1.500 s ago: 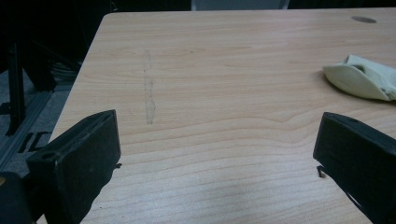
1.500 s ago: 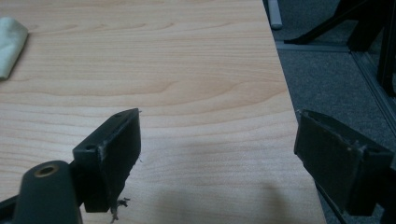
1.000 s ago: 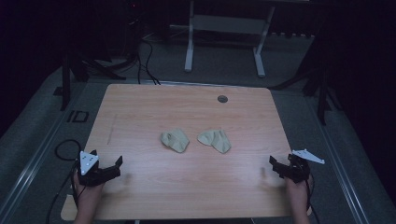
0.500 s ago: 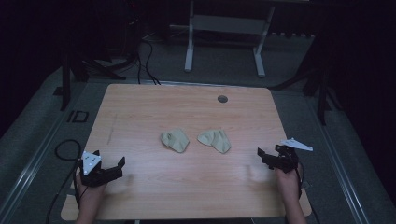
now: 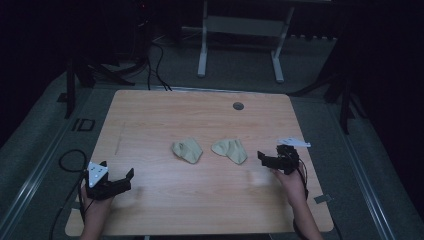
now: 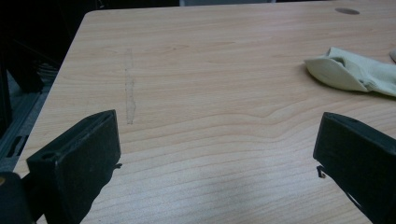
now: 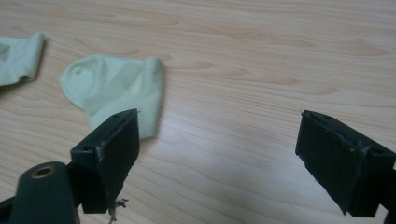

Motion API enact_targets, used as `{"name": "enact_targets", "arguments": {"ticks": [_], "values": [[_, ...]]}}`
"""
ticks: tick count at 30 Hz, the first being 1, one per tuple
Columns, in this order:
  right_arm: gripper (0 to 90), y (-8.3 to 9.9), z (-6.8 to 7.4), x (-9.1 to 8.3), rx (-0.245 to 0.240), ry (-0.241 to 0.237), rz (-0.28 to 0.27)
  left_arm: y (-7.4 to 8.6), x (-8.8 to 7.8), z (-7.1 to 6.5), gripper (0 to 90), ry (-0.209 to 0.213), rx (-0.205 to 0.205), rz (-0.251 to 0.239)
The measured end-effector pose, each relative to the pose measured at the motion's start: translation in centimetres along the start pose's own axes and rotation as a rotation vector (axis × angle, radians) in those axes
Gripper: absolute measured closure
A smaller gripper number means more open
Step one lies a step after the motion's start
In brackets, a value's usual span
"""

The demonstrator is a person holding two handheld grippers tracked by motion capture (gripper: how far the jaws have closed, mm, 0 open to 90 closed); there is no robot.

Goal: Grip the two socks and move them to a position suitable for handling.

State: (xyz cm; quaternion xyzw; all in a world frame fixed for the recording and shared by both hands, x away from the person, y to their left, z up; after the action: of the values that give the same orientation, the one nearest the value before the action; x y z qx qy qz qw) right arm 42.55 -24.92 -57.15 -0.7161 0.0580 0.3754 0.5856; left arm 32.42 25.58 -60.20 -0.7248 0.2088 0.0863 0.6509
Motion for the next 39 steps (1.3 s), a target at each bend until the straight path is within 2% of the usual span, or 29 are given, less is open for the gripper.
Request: {"name": "enact_targets", "arguments": {"ticks": [6, 7, 10, 13, 15, 17, 19, 20, 23, 32, 37, 39], "values": [[13.7, -0.8, 1.7, 1.6, -0.004, -0.031, 0.011, 0.0, 0.0, -0.1, 0.6, 0.004, 0.003, 0.002], [13.9, -1.1, 2.4, 2.1, -0.011, -0.046, 0.015, 0.0, 0.0, -0.1, 0.5, 0.007, 0.001, 0.003], [15.0, -1.8, 3.5, 3.0, -0.002, -0.064, 0.019, 0.0, 0.0, -0.1, 0.6, 0.008, 0.002, 0.003], [15.2, -2.1, 4.0, 3.5, 0.000, -0.073, 0.018, 0.0, 0.0, -0.1, 0.6, 0.010, 0.002, 0.006], [15.4, -2.2, 4.4, 3.8, -0.006, -0.078, 0.022, 0.0, 0.1, -0.1, 0.6, 0.012, 0.002, 0.008], [17.1, -2.7, 5.8, 5.1, -0.032, -0.094, 0.036, 0.0, 0.0, -0.2, 0.5, 0.019, -0.004, 0.008], [17.1, -2.8, 6.0, 5.3, -0.034, -0.097, 0.040, 0.0, 0.1, -0.2, 0.5, 0.023, -0.009, 0.008], [17.1, -2.9, 6.6, 5.9, -0.040, -0.107, 0.050, 0.0, 0.1, -0.1, 0.5, 0.023, -0.008, 0.008], [18.4, -3.2, 7.2, 6.6, -0.053, -0.107, 0.059, 0.1, 0.1, -0.1, 0.5, 0.020, 0.003, 0.012], [19.8, -3.1, 8.4, 8.9, -0.072, -0.096, 0.097, 0.1, 0.1, -0.3, 0.5, 0.030, -0.005, 0.012], [19.9, -2.7, 8.7, 10.2, -0.098, -0.068, 0.127, 0.1, 0.1, -0.2, 0.5, 0.032, -0.006, 0.011], [21.0, -2.5, 8.6, 10.8, -0.130, -0.039, 0.139, 0.1, 0.1, -0.2, 0.5, 0.032, -0.007, 0.012]]}}
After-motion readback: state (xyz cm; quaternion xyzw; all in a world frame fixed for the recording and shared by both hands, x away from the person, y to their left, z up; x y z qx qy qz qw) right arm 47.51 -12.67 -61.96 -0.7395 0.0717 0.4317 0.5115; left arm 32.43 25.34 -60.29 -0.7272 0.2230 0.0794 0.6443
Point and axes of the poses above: each handheld gripper's, and its own axes: x roughly forward along the jaws, y roughly out of its underside, z roughly to its left, the point moved 8 cm from there along x, roughly forward along the jaws, and after that the axes turned 7 degrees about -x, right-handed, at the moved point
